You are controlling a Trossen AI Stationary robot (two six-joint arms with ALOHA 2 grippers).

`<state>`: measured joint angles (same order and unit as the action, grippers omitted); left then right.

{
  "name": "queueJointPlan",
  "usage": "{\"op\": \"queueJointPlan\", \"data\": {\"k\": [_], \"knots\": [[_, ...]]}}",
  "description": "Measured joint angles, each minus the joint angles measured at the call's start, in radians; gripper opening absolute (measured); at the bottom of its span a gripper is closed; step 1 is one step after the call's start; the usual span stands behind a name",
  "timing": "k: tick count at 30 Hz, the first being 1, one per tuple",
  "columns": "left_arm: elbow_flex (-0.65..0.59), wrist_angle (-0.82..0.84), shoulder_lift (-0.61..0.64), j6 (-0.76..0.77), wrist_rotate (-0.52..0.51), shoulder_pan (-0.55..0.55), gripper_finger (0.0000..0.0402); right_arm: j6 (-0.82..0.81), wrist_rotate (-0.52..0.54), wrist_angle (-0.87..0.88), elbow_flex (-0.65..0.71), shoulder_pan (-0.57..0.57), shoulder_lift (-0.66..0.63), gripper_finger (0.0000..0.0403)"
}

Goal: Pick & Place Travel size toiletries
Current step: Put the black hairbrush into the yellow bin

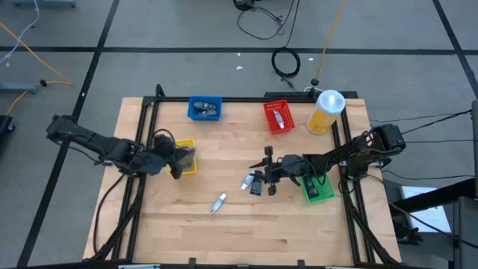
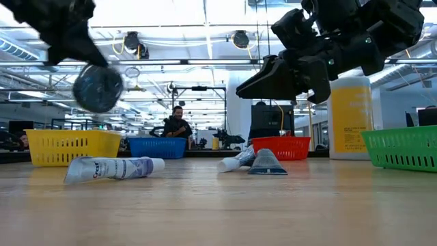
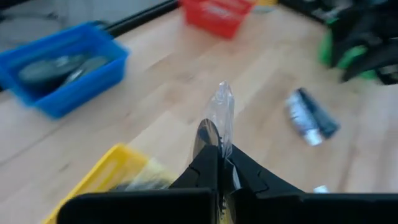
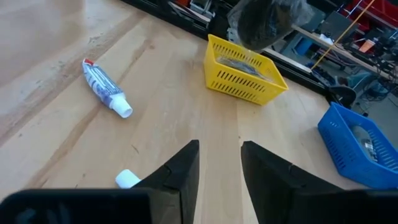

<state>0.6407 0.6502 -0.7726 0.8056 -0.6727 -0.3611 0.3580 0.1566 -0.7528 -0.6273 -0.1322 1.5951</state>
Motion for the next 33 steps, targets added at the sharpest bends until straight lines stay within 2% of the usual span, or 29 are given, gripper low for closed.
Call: {"op": "queueJointPlan", "data": {"k": [5,13,18,24,27,33], "knots": [[-0.005,0.157,0.008,0.177,-0.01,-0.005,0.0004,-0.002,0.0,0.0,0.0,0.0,0.0,0.0109],[-0.062,0.162,0.024,0.251,-0.008,-0.006,0.0002,-0.005,0.0,0.0,0.0,0.0,0.0,0.0107],[-0.064,0.115,0.065,0.217,-0.011,-0.026,0.0013,-0.005,0.0,0.0,0.0,0.0,0.0,0.0105],[-0.105,0.02,0.082,0.172,-0.024,-0.074,0.0003,-0.005,0.0,0.0,0.0,0.0,0.0,0.0106],[-0.144,-0.01,0.09,0.166,-0.015,-0.072,0.0014,-0.005,0.0,0.0,0.0,0.0,0.0,0.0106],[-0.149,-0.011,0.138,0.143,0.008,-0.053,0.0021,-0.012,0.0,-0.003,0.0,0.0,0.0,0.0105]]}}
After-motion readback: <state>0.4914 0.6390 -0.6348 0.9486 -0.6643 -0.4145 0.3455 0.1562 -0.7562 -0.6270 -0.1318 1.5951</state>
